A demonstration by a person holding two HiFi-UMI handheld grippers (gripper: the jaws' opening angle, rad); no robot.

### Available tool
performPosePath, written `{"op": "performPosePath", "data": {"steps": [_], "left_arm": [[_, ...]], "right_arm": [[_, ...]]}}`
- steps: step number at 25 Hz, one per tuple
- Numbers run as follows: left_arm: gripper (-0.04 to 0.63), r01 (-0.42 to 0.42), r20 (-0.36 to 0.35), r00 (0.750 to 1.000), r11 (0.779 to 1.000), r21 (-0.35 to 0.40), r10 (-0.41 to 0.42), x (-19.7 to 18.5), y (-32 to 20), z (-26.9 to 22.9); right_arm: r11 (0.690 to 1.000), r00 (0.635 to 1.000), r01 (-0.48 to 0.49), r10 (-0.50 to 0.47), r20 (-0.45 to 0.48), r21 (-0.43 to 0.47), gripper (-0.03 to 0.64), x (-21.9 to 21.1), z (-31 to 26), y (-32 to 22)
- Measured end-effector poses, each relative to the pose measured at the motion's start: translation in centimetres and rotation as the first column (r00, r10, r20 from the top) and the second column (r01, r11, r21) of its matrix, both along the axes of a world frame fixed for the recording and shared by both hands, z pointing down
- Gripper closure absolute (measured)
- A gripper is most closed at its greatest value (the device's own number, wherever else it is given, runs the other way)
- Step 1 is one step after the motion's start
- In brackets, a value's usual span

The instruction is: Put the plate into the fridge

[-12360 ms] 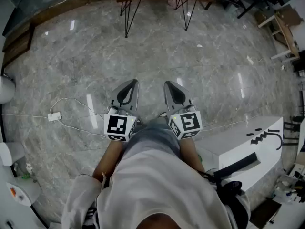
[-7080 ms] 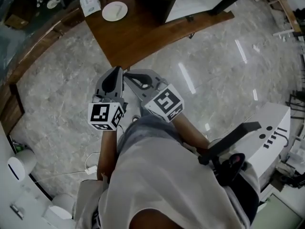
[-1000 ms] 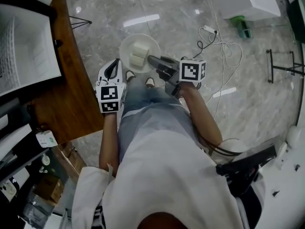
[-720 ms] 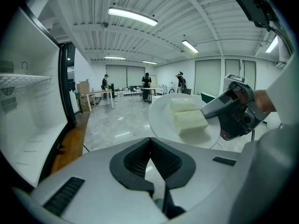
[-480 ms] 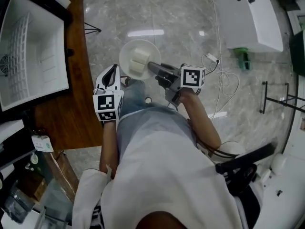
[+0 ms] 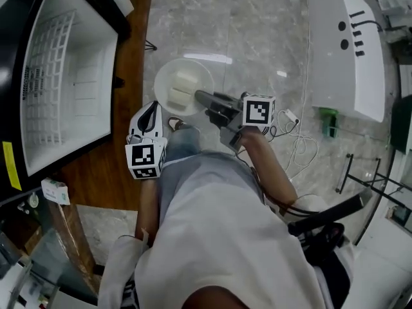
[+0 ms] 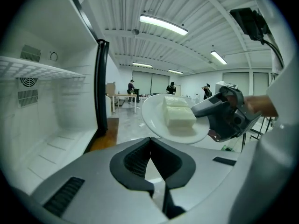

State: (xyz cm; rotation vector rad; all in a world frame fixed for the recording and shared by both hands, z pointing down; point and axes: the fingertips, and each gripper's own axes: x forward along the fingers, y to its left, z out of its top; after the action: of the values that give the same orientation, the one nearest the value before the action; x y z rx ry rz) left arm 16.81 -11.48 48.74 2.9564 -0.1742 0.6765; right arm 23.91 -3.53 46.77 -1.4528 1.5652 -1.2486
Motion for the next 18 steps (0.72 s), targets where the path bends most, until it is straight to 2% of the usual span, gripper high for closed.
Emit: {"op": "performPosePath", "data": {"steps": [5,8,11,18], "left_arm": [[0.578,0.123,-0.036,0.992,0.992,0.011,-0.123,-1.1,-6.2,-2.3],[0.578,0.198,-0.065,0.979,0.980,0.034,-0.196,-2.2,-9.6,-3.4],[0.578,0.284,-0.065,0.958,0.957,0.068,-0.279,-3.9,-12.3,-4.0],[0.578,0.450,-0.105,0.891,0.890,0.070,-0.442,-6.9,-16.1,-5.6]], "right_arm": [[0.992,0.993,0.119,-0.120,0.010,0.047,0.588,0.2,-2.5,-8.7],[0.971,0.976,0.215,-0.217,0.011,0.101,0.588,-0.8,-4.3,-14.0],[0.939,0.946,0.319,-0.323,0.010,0.125,0.588,-3.0,-5.5,-18.4],[0.858,0.867,0.493,-0.499,0.006,0.143,0.588,-7.7,-7.8,-24.9]]}}
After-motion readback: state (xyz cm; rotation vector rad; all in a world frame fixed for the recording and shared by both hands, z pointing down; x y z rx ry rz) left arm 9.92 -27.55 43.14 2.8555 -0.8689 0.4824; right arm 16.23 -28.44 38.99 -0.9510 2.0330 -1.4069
